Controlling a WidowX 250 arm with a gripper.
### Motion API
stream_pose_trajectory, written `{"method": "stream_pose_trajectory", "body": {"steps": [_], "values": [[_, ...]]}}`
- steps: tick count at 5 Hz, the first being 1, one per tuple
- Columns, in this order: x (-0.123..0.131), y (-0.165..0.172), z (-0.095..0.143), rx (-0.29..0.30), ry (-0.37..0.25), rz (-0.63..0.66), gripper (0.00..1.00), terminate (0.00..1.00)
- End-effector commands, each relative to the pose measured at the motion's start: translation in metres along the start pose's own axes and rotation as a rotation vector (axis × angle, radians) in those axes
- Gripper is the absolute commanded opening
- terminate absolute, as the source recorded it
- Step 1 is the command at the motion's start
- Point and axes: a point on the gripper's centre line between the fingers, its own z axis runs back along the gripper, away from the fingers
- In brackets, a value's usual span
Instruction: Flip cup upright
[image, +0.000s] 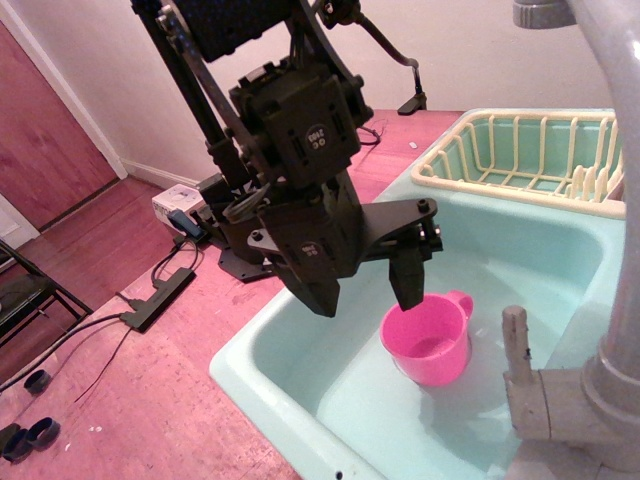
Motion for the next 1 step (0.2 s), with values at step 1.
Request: {"method": "stream_pose_trajectory", "body": {"steps": [1], "values": [[0.001, 0.0035, 0.0184, 0.04, -0.048, 0.014, 1.0, 1.0]]}}
